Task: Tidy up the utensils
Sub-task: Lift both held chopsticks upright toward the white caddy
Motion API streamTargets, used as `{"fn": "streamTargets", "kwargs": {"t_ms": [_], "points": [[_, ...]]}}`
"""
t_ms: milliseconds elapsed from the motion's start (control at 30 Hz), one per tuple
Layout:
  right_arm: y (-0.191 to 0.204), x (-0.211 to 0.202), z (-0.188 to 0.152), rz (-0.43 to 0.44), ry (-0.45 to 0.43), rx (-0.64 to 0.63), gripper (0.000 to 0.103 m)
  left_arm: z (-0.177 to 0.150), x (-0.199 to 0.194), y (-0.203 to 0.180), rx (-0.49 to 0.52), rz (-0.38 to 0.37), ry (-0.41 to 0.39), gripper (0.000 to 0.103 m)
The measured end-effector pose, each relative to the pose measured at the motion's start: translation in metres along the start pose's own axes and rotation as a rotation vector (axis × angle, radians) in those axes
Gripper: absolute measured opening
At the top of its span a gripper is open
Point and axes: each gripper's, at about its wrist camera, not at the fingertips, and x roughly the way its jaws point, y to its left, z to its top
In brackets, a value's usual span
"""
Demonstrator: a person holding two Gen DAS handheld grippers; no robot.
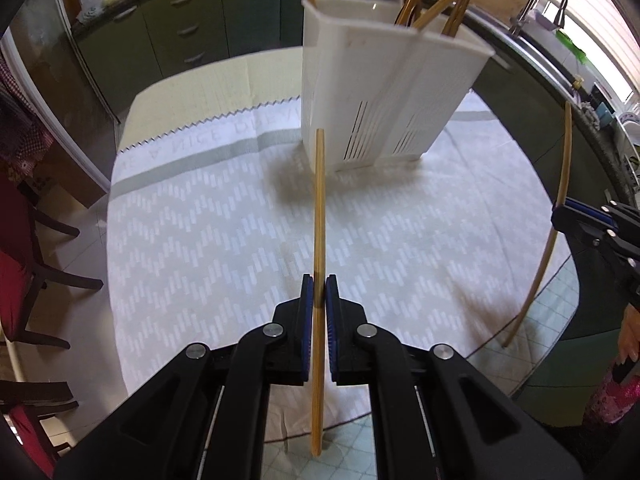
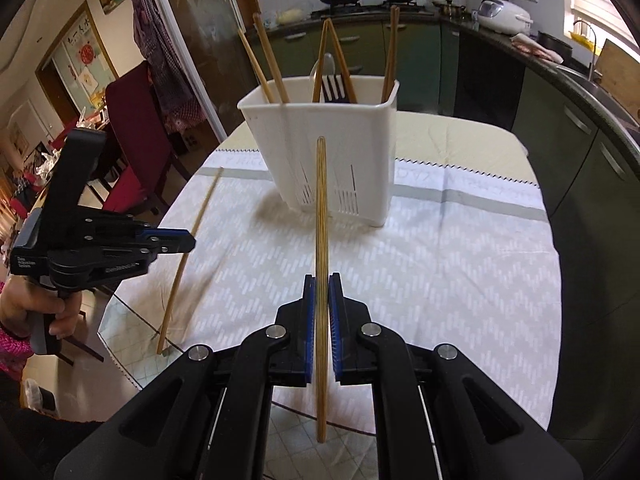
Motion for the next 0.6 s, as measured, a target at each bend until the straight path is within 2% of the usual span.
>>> {"fn": "streamTargets", "kwargs": {"t_ms": [233, 600], "points": [[-0.003, -0.013, -0.006, 0.004, -0.024, 0.014, 0.008, -0.004, -0.029, -0.006, 0.009, -0.004, -0.068, 0.006], [-0.004, -0.026, -0.009, 0.009, -0.047, 0.015, 0.008, -0.002, -0.047, -0.016, 0.029, -0.014, -0.104, 0.006]]}}
